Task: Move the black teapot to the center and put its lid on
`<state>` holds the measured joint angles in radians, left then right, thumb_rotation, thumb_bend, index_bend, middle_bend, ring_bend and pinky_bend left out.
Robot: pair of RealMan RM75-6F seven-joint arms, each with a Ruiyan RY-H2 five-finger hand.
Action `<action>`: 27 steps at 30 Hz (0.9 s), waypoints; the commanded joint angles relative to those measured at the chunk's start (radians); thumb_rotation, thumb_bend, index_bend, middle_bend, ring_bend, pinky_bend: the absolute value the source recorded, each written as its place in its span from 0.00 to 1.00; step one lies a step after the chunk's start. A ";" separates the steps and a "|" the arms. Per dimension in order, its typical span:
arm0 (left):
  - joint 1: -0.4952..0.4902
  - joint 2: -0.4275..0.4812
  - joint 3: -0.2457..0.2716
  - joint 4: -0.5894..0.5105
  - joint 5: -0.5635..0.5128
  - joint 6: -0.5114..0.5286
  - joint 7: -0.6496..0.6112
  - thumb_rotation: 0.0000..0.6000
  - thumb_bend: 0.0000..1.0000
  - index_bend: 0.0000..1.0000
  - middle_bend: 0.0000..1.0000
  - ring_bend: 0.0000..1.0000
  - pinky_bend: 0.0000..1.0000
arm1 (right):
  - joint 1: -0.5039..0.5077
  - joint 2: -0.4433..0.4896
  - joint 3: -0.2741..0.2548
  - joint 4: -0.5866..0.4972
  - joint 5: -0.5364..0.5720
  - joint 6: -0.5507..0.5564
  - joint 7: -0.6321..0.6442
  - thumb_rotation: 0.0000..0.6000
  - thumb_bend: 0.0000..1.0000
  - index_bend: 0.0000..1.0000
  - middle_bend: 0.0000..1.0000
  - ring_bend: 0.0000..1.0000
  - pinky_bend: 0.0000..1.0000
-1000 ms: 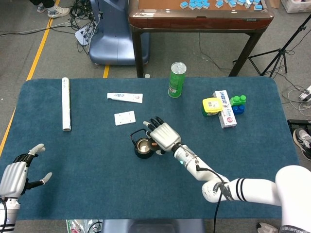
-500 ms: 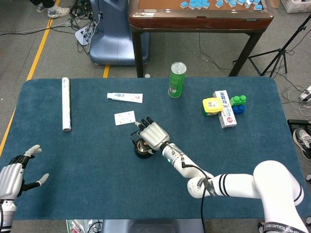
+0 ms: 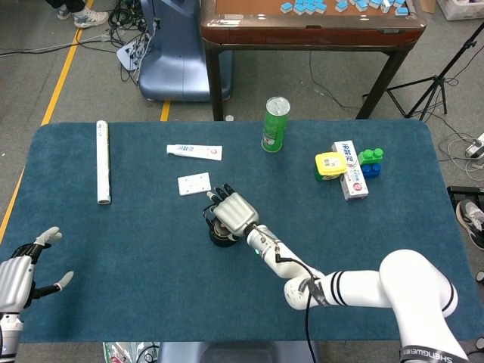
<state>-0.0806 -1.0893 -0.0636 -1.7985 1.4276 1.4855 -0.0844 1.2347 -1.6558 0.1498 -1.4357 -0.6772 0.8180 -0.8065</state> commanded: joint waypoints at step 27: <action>0.003 0.001 -0.004 0.003 0.001 -0.007 -0.010 1.00 0.19 0.15 0.24 0.27 0.18 | 0.030 -0.003 -0.028 0.008 0.043 0.013 -0.001 1.00 0.27 0.32 0.09 0.00 0.00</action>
<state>-0.0774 -1.0886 -0.0671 -1.7951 1.4284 1.4782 -0.0940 1.2646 -1.6589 0.1222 -1.4280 -0.6343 0.8304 -0.8069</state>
